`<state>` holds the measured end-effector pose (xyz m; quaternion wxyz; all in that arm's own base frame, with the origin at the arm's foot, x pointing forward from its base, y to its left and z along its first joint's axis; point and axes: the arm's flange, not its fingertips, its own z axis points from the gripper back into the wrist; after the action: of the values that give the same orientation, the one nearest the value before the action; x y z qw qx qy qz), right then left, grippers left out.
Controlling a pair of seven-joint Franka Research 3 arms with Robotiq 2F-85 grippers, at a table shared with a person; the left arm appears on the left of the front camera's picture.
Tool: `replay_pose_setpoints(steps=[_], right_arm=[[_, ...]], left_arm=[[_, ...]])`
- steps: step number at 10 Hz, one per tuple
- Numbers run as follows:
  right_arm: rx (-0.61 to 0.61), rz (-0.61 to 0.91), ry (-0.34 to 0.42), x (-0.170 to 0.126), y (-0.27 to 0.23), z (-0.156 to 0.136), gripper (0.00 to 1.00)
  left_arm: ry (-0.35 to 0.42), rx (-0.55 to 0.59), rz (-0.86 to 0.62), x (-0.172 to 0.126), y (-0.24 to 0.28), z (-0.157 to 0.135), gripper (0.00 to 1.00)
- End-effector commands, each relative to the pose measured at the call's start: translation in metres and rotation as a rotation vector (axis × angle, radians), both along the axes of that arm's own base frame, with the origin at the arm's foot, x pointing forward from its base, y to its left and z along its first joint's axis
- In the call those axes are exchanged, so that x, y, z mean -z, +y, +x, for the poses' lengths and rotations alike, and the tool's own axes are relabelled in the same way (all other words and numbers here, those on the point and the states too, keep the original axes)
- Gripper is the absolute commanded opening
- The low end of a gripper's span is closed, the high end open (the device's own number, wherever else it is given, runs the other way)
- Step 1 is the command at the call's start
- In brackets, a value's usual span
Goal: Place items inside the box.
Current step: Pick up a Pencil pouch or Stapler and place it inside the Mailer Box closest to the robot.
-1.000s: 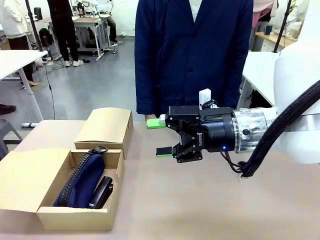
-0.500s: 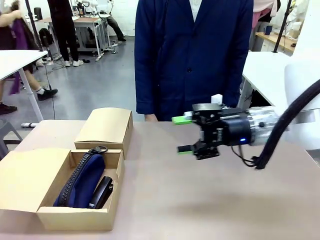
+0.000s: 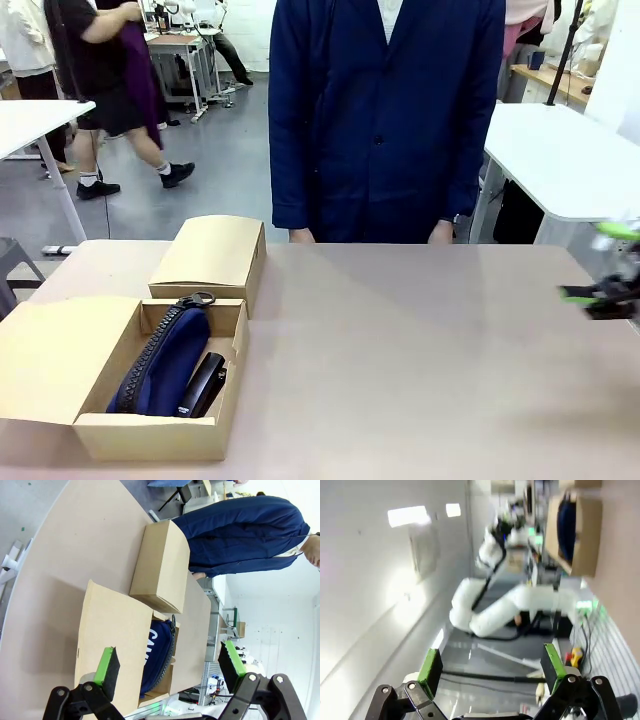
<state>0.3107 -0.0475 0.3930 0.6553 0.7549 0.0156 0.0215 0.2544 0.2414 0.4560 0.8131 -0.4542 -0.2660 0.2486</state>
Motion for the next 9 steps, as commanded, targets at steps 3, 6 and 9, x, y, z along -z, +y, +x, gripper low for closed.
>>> replay_pose_setpoints(steps=[3,6,9], right_arm=[[0.445,-0.094,-0.069,0.022,-0.023,-0.089,1.00],[0.260,0.009,-0.044,0.004,-0.086,-0.026,1.00],[0.260,0.009,-0.044,0.004,-0.086,-0.026,1.00]], left_arm=[[-0.031,0.005,-0.006,0.002,-0.003,0.000,1.00],[-0.031,0.005,-0.006,0.002,-0.003,0.000,1.00],[-0.031,0.005,-0.006,0.002,-0.003,0.000,1.00]])
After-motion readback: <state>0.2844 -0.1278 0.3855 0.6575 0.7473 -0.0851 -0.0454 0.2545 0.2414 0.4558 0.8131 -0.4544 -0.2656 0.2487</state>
